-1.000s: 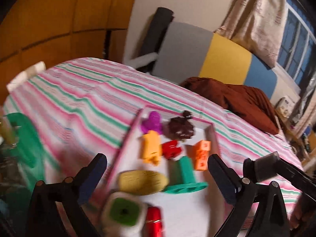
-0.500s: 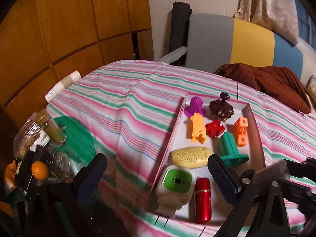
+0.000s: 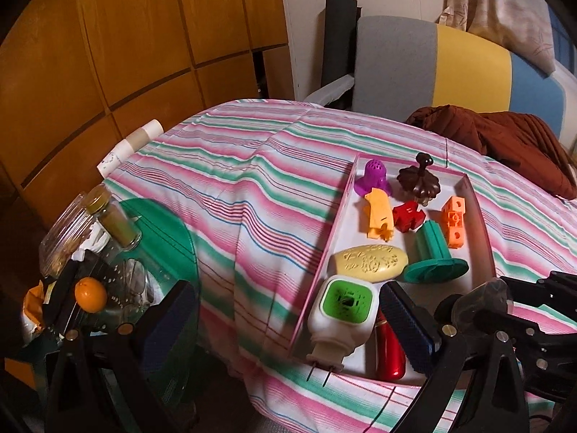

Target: Organize rigid objects

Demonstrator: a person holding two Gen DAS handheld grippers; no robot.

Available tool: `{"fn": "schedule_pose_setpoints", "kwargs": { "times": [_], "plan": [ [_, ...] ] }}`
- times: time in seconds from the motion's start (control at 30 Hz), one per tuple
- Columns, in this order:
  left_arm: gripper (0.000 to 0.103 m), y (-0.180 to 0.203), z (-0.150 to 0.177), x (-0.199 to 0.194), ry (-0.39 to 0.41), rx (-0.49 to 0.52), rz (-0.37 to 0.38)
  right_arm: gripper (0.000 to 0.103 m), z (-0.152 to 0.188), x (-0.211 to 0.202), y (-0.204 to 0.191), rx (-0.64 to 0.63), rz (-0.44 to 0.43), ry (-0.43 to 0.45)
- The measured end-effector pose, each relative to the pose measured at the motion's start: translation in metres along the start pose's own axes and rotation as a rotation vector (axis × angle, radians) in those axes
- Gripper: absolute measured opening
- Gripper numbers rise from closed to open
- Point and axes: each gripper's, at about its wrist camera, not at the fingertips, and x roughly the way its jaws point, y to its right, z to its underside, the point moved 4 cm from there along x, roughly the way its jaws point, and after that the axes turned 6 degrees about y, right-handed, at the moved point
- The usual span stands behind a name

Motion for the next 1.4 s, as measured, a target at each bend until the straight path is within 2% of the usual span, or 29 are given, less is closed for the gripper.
{"fn": "schedule_pose_setpoints", "kwargs": {
  "times": [0.1,0.3,0.5,0.63,0.77,0.87,1.0,1.13,1.4],
  "plan": [
    [0.103,-0.002,0.002,-0.002,0.001,0.000,-0.010,0.045,-0.002,-0.006,0.000,-0.011,-0.001,0.032],
    [0.103,-0.004,0.006,-0.005,0.007,0.005,-0.024,0.049,-0.015,-0.038,0.015,0.060,-0.002,0.186],
    [0.103,-0.001,0.009,-0.009,0.004,-0.015,-0.013,0.051,-0.019,-0.048,0.020,0.058,0.090,0.247],
    [0.103,0.004,0.008,-0.012,0.012,0.015,-0.054,0.052,-0.022,-0.046,0.017,0.053,0.190,0.240],
    [0.103,0.009,0.008,-0.016,0.002,0.032,-0.050,0.052,-0.023,-0.049,0.009,0.009,0.300,0.244],
    [0.103,0.010,0.009,-0.017,-0.016,0.027,-0.044,0.052,-0.026,-0.050,0.000,0.038,0.353,0.219],
    [0.103,0.010,0.010,-0.019,-0.032,0.014,-0.043,0.052,-0.024,-0.047,-0.005,0.086,0.381,0.158],
    [0.103,0.009,0.011,-0.021,-0.047,-0.002,-0.032,0.052,-0.020,-0.045,-0.007,0.067,0.408,0.133],
    [0.103,0.011,0.011,-0.022,-0.071,-0.017,0.010,0.052,-0.017,-0.043,0.002,0.145,0.385,0.100]
  ]
}}
